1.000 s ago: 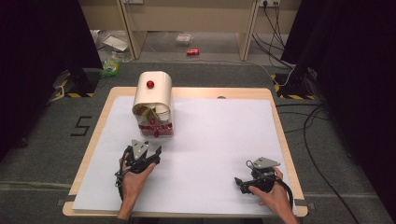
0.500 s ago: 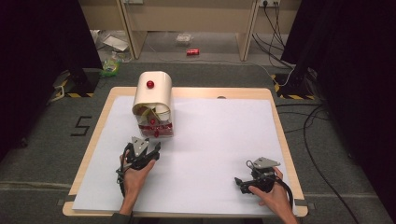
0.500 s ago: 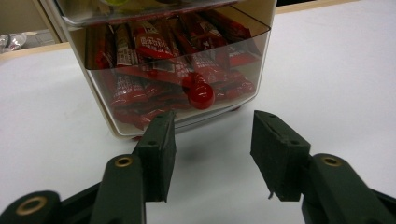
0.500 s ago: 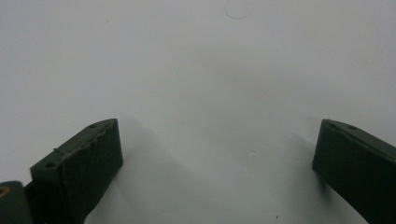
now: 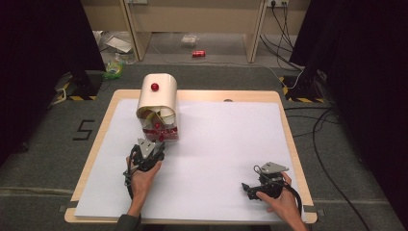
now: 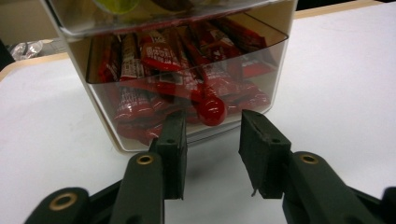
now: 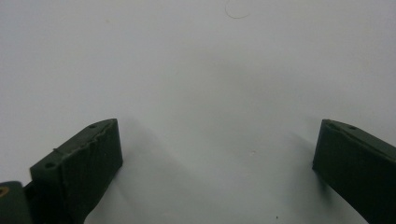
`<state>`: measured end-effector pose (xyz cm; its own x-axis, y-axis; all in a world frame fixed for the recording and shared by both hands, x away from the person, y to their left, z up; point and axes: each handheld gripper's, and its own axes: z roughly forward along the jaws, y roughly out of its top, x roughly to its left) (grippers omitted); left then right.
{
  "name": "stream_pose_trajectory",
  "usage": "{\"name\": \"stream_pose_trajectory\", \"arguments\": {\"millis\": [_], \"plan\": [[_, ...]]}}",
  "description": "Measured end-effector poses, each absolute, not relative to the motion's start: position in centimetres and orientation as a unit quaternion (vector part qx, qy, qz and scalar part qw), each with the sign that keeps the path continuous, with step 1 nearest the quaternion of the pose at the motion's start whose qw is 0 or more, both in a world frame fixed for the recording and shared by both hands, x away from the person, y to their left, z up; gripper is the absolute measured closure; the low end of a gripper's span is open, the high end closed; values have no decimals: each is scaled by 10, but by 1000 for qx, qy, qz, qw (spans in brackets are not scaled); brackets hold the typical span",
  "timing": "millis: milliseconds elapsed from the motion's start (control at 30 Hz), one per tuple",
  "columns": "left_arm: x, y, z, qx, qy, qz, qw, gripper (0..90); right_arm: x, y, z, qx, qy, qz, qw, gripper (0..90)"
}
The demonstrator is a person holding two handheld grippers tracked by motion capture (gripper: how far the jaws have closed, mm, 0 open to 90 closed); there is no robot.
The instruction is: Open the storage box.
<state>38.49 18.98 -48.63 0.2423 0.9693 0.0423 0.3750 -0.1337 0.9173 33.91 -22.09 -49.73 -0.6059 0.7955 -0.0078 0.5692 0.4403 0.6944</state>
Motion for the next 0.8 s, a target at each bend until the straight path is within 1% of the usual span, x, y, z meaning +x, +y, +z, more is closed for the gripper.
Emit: {"name": "stream_pose_trajectory", "arguments": {"millis": [167, 367, 600, 800], "plan": [[387, 188, -489, 663, 505, 361, 419, 651, 339, -221, -497, 410, 832, 334, 170, 18], [394, 183, -492, 670, 501, 365, 409, 672, 339, -221, -497, 410, 832, 334, 170, 18], [396, 181, -495, 665, 506, 370, 406, 707, 339, -221, -497, 411, 831, 334, 169, 18], [395, 178, -495, 656, 509, 381, 406, 714, 339, -221, -497, 410, 832, 334, 170, 18]]}}
